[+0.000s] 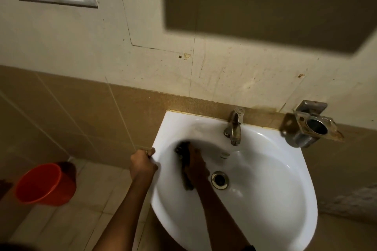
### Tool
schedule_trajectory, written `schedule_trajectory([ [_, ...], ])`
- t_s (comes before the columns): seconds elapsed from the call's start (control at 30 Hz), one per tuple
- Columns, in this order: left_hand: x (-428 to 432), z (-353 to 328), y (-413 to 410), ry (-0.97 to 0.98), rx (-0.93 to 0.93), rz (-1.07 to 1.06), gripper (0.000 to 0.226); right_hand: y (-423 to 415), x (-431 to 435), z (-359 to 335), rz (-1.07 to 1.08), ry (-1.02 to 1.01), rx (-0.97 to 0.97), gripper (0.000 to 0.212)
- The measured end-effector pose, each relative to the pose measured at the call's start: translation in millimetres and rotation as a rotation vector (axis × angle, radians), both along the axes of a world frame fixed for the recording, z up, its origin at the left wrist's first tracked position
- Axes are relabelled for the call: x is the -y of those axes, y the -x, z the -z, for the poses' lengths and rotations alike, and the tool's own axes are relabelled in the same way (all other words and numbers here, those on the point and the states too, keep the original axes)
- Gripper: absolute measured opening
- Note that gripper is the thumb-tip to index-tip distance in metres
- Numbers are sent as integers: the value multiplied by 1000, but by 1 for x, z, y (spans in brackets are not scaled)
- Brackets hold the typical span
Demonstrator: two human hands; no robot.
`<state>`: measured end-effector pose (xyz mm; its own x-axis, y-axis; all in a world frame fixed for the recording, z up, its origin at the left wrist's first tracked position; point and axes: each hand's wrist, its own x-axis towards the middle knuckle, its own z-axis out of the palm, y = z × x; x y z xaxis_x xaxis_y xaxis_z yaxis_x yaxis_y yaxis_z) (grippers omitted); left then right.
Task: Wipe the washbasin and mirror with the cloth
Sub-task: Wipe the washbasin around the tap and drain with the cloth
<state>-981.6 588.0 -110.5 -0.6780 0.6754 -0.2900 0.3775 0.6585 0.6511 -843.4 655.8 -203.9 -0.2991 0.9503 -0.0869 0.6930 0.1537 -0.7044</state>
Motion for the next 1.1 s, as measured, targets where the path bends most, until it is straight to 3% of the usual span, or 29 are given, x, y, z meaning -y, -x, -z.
schedule_trajectory([
  [0.17, 1, 4, 3, -28, 0, 0, 41, -44, -7, 35, 161, 58, 90, 48],
  [0.27, 1, 4, 3, -43, 5, 2, 38, -39, 0, 38, 364, 92, 25, 41],
  [0.37, 1, 7, 3, -84, 15, 0, 37, -30, 5, 38, 478, 22, 95, 48],
  [0.47, -1, 10, 2, -94, 13, -20, 33, -30, 11, 39, 507, 115, 79, 55],
  [0.53, -4, 13, 4, -73, 4, -22, 30, -25, 19, 34, 419, 166, 122, 57],
  [0.67, -7, 15, 5, -39, -54, 27, 27, 0, 45, 17, 37, 150, 204, 58],
  [0.77, -7, 14, 2, -37, -96, 36, 27, 5, 69, 1, -174, 156, 125, 50],
  [0.9, -6, 14, 4, -57, -44, 17, 40, -38, 99, -9, -375, 176, 215, 39],
  [1.0, -4, 15, 3, -71, -44, 30, 44, -97, 94, -8, -322, 214, 369, 36],
  [1.1, -2, 16, 2, -96, -61, 24, 42, -143, 72, -6, -17, 226, 598, 42],
])
